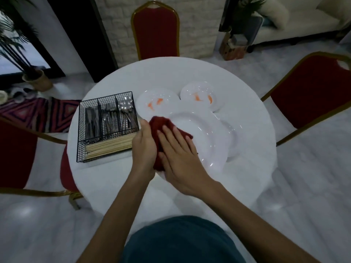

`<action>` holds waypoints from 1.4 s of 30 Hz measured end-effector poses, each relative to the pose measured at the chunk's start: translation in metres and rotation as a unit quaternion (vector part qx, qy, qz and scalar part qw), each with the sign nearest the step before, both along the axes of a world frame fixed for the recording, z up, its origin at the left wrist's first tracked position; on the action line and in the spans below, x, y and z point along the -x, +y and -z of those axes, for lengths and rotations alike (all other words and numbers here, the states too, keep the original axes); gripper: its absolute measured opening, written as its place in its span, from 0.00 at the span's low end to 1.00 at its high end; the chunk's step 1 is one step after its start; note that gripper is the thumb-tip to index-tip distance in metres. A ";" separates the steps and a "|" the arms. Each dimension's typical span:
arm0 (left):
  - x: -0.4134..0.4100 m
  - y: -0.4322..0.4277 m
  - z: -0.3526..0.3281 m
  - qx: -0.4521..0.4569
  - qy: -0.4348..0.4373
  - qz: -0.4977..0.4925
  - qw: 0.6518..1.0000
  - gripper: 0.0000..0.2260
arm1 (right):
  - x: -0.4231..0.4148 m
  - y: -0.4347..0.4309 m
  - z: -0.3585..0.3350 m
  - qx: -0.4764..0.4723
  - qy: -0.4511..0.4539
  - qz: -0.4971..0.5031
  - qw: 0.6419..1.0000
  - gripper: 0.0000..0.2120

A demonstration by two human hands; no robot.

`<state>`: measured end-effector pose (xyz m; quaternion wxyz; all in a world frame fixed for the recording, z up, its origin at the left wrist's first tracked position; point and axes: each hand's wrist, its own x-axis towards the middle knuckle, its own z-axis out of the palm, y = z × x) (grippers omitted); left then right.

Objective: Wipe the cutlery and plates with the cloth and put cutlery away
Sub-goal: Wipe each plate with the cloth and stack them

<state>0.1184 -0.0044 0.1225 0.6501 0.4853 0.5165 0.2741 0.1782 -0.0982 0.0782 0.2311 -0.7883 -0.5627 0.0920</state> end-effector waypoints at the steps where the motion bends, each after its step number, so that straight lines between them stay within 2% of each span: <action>1: -0.005 -0.009 0.000 -0.001 0.001 0.015 1.000 0.23 | -0.014 0.001 0.004 -0.010 -0.014 0.022 1.000 0.30; 5: -0.015 -0.034 0.003 0.013 0.017 0.055 0.998 0.22 | -0.082 0.003 0.006 -0.036 -0.112 0.114 0.987 0.29; 8: -0.014 -0.031 -0.001 -0.011 0.026 0.020 0.999 0.21 | -0.118 -0.005 -0.002 -0.021 -0.105 0.166 0.980 0.26; 9: -0.013 -0.028 -0.003 -0.020 0.027 0.009 0.999 0.21 | -0.126 -0.012 0.002 -0.014 -0.069 0.181 0.981 0.24; 11: -0.014 -0.021 -0.005 -0.045 0.021 -0.018 0.999 0.20 | -0.131 -0.029 0.008 -0.027 0.071 0.231 0.970 0.19; 12: -0.014 -0.018 -0.004 -0.059 0.017 -0.035 0.998 0.20 | -0.126 -0.038 0.010 -0.048 0.172 0.267 0.947 0.18; 15: -0.016 -0.016 0.000 -0.092 0.014 -0.067 0.993 0.20 | -0.090 -0.057 0.020 -0.109 0.448 0.337 0.821 0.15; 17: -0.020 -0.016 0.010 -0.093 0.002 -0.083 0.992 0.19 | -0.076 -0.062 0.021 -0.130 0.551 0.335 0.753 0.13; 18: -0.021 -0.016 0.015 -0.081 0.000 -0.087 0.993 0.19 | -0.077 -0.063 0.020 -0.135 0.582 0.327 0.732 0.12; 20: -0.022 -0.015 0.027 -0.037 0.008 -0.070 0.997 0.27 | -0.087 -0.066 0.020 -0.144 0.603 0.320 0.717 0.12; 21: -0.021 -0.011 0.037 -0.031 0.028 -0.049 0.998 0.28 | -0.094 -0.068 0.020 -0.150 0.596 0.323 0.720 0.12; 22: -0.019 -0.008 0.043 -0.045 0.057 -0.020 0.997 0.25 | -0.100 -0.070 0.019 -0.158 0.579 0.329 0.729 0.11; 24: -0.014 -0.005 0.048 -0.130 0.134 0.036 0.982 0.15 | -0.103 -0.076 0.015 -0.179 0.529 0.336 0.759 0.08; 27: -0.014 -0.007 0.046 -0.311 0.187 0.060 0.930 0.14 | -0.101 -0.079 0.011 -0.186 0.395 0.321 0.840 0.04; 29: -0.025 -0.019 0.034 -0.357 0.178 0.069 0.914 0.11 | -0.096 -0.075 0.010 -0.202 0.306 0.276 0.888 0.02; 30: -0.033 -0.027 0.023 -0.324 0.164 0.082 0.928 0.13 | -0.091 -0.072 0.010 -0.212 0.267 0.246 0.907 0.02; 32: -0.044 -0.037 0.010 -0.203 0.117 0.098 0.967 0.22 | -0.076 -0.067 0.014 -0.227 0.192 0.186 0.937 0.06; 34: -0.046 -0.035 0.008 -0.113 0.088 0.088 0.986 0.25 | -0.061 -0.065 0.021 -0.229 0.134 0.163 0.950 0.12; 37: -0.039 -0.028 0.007 -0.014 0.077 0.058 0.995 0.18 | -0.056 -0.071 0.028 -0.232 0.070 0.147 0.959 0.17; 39: -0.037 -0.029 0.008 0.035 0.064 0.029 0.997 0.14 | -0.059 -0.077 0.030 -0.222 0.059 0.112 0.967 0.19; 42: -0.038 -0.032 0.011 0.034 0.058 0.002 0.998 0.09 | -0.055 -0.080 0.028 -0.176 0.085 0.077 0.978 0.23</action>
